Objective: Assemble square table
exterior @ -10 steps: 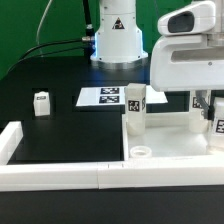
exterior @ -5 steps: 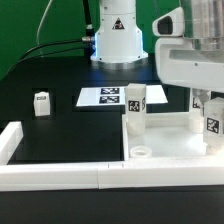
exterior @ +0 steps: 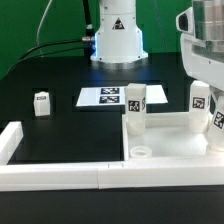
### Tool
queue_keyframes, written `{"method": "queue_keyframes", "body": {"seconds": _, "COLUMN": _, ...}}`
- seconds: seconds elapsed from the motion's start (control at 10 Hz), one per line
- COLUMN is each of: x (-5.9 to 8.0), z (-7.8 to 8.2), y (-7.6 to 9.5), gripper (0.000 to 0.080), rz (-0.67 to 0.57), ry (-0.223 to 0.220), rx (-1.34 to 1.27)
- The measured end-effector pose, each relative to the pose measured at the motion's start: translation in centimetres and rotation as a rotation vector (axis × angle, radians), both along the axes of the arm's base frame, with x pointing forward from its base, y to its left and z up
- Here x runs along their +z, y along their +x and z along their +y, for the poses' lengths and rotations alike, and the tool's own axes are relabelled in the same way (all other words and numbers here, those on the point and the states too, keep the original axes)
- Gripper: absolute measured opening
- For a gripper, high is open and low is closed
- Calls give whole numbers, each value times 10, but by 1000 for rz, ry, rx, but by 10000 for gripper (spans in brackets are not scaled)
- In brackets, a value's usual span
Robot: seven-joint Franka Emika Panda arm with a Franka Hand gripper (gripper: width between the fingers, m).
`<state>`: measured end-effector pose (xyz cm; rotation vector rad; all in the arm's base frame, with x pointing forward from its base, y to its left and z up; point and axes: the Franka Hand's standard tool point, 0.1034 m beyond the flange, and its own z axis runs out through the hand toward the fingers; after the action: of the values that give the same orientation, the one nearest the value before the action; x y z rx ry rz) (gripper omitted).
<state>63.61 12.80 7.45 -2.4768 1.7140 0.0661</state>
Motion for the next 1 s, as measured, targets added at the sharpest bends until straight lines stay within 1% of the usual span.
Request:
{"method": "queue_keyframes", "body": {"seconds": 0.1, "x": 0, "z": -8, "y": 3, "gripper": 457, "rz": -36, "ry": -10, "rx": 184}}
{"method": "queue_keyframes", "body": {"seconds": 0.2, "x": 0, "z": -18, "y": 4, "gripper": 595, "rz": -58, "ry": -18, "rx": 379}}
{"method": "queue_keyframes", "body": {"seconds": 0.3, "x": 0, "z": -24, "y": 5, "gripper": 595, "rz": -72, "ry": -24, "rx": 480}}
{"method": "queue_keyframes", "body": {"seconds": 0.4, "x": 0, "z": -24, "y": 5, "gripper": 639, "rz": -79, "ry": -28, "rx": 535}}
{"method": "queue_keyframes", "body": {"seconds": 0.5, "x": 0, "z": -23, "y": 5, "gripper": 639, "rz": -83, "ry": -29, "rx": 575}}
{"method": "queue_keyframes", "body": {"seconds": 0.7, "x": 0, "z": -26, "y": 5, "gripper": 648, "rz": -98, "ry": -34, "rx": 748}}
{"method": "queue_keyframes", "body": {"seconds": 0.8, "x": 2, "z": -29, "y": 8, "gripper": 649, "rz": -101, "ry": -23, "rx": 878}}
{"method": "queue_keyframes", "body": {"seconds": 1.0, "x": 1, "z": -29, "y": 9, "gripper": 638, "rz": -100, "ry": -26, "rx": 822}}
